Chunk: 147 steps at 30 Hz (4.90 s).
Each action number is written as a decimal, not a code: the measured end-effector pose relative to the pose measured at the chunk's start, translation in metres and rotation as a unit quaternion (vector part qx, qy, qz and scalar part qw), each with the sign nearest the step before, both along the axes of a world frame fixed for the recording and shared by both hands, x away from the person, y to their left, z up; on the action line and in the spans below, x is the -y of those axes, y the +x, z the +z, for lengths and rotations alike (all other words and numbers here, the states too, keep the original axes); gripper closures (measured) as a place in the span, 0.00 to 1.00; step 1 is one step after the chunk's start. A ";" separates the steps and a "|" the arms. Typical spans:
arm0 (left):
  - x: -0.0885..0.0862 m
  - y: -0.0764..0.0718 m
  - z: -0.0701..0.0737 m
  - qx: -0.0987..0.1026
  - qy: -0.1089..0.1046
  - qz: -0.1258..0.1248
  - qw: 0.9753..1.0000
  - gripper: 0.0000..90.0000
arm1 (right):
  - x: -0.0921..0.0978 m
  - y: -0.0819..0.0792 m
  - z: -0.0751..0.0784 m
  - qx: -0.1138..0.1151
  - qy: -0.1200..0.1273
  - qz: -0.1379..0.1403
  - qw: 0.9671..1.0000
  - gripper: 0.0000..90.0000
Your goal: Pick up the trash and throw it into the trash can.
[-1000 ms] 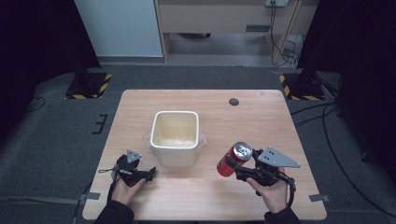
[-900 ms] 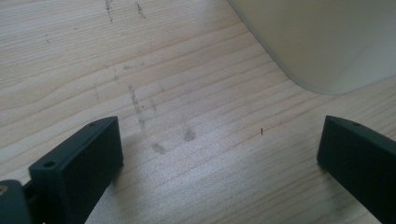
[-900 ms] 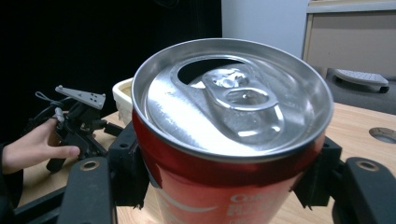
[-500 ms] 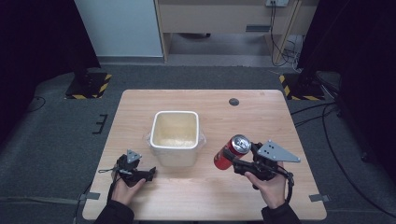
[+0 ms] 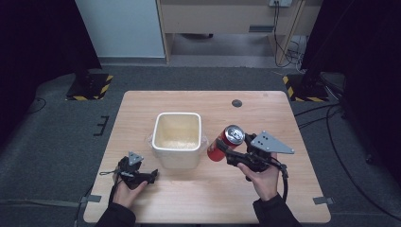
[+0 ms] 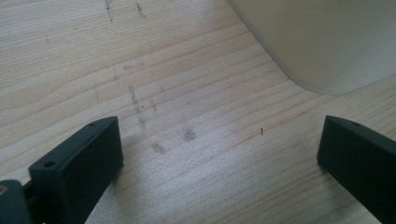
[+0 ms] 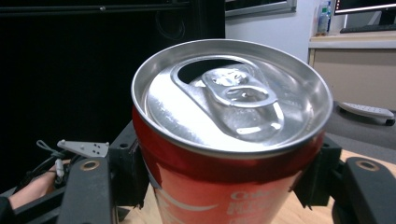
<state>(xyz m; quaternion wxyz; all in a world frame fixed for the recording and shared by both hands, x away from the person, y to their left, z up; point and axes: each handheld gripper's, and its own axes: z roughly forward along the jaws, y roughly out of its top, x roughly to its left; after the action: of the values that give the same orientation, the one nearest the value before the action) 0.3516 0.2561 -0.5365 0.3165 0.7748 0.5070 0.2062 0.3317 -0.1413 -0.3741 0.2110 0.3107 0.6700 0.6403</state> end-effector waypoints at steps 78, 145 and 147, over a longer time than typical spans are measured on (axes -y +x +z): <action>0.000 0.000 0.000 0.000 0.000 0.000 1.000 0.00 | -0.111 0.078 -0.040 -0.038 -0.076 -0.002 0.996 0.37; 0.000 0.000 0.000 0.000 0.000 0.000 1.000 0.00 | 0.009 0.049 -0.058 -0.106 -0.086 -0.072 0.988 0.18; 0.000 0.000 0.000 0.000 0.000 0.000 1.000 0.00 | 0.016 0.046 -0.064 -0.113 -0.096 -0.074 0.986 0.17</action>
<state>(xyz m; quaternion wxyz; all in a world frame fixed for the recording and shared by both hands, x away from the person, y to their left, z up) 0.3516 0.2560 -0.5365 0.3166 0.7748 0.5070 0.2060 0.3778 -0.1573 -0.4381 0.2099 0.4077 0.7233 0.5163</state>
